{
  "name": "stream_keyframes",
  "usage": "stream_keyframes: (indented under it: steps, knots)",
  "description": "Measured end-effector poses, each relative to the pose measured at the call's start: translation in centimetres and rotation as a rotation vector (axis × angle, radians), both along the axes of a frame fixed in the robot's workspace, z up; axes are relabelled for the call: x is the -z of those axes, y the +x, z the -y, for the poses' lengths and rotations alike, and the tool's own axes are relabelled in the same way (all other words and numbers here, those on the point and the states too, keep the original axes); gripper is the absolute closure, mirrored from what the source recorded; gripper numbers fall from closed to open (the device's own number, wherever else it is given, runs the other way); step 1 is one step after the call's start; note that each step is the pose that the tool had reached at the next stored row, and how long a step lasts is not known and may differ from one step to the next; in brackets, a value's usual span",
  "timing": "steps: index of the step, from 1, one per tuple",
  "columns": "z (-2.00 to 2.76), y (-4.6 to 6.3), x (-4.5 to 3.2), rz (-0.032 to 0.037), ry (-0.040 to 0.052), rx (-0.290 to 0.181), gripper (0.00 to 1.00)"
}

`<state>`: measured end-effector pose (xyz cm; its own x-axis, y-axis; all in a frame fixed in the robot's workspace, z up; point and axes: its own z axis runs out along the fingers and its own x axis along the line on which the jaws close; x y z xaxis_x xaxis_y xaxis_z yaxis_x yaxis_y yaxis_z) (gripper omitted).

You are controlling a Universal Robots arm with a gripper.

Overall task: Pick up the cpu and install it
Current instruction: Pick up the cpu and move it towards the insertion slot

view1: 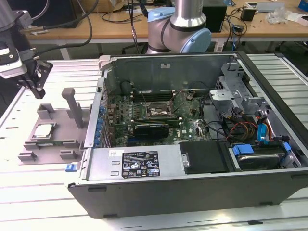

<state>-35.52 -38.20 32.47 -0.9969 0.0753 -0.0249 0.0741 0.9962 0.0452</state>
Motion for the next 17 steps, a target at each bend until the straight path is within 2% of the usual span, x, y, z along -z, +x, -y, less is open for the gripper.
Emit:
stream_keyframes:
  steps: [2,7,17]
  knots:
    - [-0.01,-0.1,0.12,0.0002,0.0001,0.0,0.89]
    - [0.0,-1.2,1.21,0.0,0.0,0.0,0.89]
    - [0.02,-1.6,2.54,0.0,0.0,0.0,0.89]
